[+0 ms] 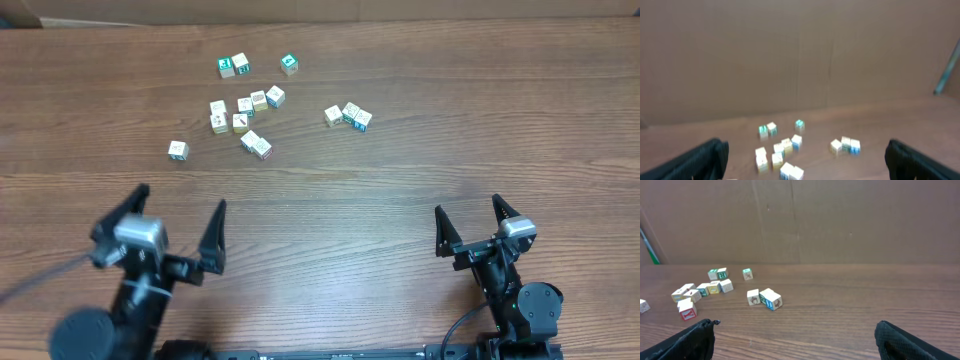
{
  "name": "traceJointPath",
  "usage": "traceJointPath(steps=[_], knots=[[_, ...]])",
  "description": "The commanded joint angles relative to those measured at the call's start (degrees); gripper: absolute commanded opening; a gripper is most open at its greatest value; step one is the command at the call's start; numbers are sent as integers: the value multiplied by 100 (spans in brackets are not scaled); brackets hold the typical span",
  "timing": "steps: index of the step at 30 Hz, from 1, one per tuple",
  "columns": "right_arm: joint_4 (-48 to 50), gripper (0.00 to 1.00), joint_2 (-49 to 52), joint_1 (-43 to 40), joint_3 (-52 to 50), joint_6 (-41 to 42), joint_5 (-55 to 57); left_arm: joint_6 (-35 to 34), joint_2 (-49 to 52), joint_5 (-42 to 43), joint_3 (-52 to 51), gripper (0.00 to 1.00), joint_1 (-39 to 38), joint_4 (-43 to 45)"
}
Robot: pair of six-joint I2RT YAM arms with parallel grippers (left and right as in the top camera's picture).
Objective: Form a tower
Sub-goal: 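Reach the left gripper forward over the block cluster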
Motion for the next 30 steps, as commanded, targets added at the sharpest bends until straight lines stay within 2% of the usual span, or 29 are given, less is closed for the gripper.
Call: traceJointPath(steps=[1, 7, 13, 17, 20, 23, 24, 25, 26, 30], knots=[[20, 100, -66, 0, -61, -22, 15, 118, 1176, 81, 1320, 99, -11, -732], [20, 100, -66, 0, -61, -22, 15, 673, 3661, 181, 4402, 100, -11, -3195], [20, 100, -66, 0, -61, -22, 15, 664, 6046, 181, 7346, 99, -11, -5504], [20, 100, -66, 0, -61, -22, 15, 658, 7086, 474, 8314, 100, -11, -6081], [20, 100, -66, 0, -61, -22, 15, 640, 7584, 990, 8369, 99, -11, -6043], [20, 100, -66, 0, -61, -22, 15, 632, 7987, 1117, 8367, 100, -11, -6078], [20, 100, -66, 0, -61, -22, 15, 555, 8120, 1121, 8367, 81, -13, -6148], [20, 100, -66, 0, -61, -22, 15, 490, 8253, 1117, 8367, 35, -13, -6225], [20, 100, -66, 0, -61, -22, 15, 448, 8367, 1117, 8367, 4, -13, -6282], [20, 100, -66, 0, -61, -22, 15, 345, 8850, 1237, 8367, 4, -15, -6575]])
